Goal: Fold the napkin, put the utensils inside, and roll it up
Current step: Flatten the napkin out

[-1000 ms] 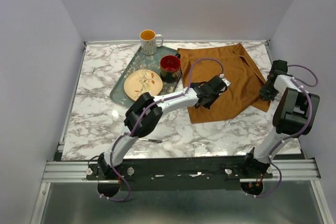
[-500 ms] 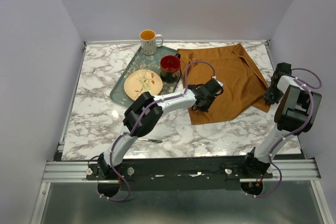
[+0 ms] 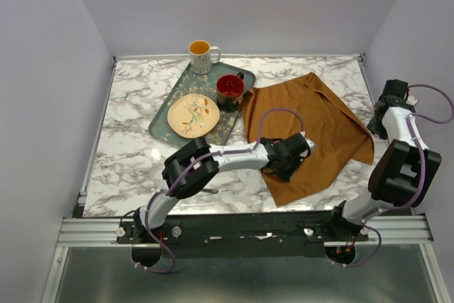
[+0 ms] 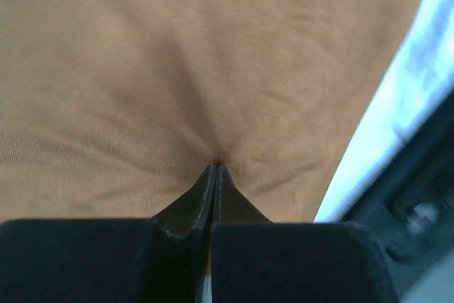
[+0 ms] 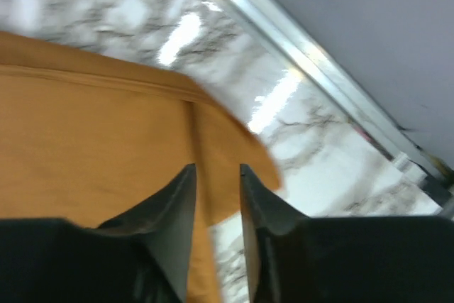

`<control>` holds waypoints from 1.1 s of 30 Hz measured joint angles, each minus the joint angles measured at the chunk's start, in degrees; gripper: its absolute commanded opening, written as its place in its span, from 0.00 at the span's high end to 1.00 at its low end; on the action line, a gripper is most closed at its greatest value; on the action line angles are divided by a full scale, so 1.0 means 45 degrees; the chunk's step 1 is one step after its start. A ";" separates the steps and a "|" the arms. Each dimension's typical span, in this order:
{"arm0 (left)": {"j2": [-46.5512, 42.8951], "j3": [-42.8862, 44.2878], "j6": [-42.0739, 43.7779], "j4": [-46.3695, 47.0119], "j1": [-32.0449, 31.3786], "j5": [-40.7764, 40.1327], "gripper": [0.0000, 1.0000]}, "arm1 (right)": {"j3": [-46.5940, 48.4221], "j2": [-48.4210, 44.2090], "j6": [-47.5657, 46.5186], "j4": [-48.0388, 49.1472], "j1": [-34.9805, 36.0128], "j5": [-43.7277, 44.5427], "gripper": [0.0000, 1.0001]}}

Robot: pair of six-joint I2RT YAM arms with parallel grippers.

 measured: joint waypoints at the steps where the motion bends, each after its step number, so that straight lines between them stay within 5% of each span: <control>1: -0.0053 -0.0219 -0.0053 0.0102 -0.0126 0.0238 0.95 | 0.0000 -0.0447 -0.0117 0.0083 0.0024 -0.0670 0.50; 4: -0.0447 -0.0772 -0.0185 0.0155 -0.0942 0.0675 0.91 | 0.0029 -0.0860 -0.0389 0.0393 0.0121 -0.2283 0.35; 7: -0.0792 -0.1088 -0.0189 -0.0160 -0.1107 0.0695 0.83 | 0.0034 -0.0568 -0.0529 0.0515 0.0379 -0.3468 0.32; 19: -0.1180 0.0019 -0.0729 -0.0209 0.1073 0.0767 0.85 | 0.2667 0.2939 0.1229 0.0704 0.4430 -0.5406 0.41; 24: -0.0879 -0.0228 -0.1161 0.0267 0.2035 0.0729 0.85 | 0.4070 0.4303 0.2322 0.0675 0.4527 -0.5503 0.43; 33: -0.0675 -0.0962 -0.1520 0.0588 0.1768 0.0729 0.85 | 0.6067 0.6358 0.3133 0.0617 0.4629 -0.5644 0.43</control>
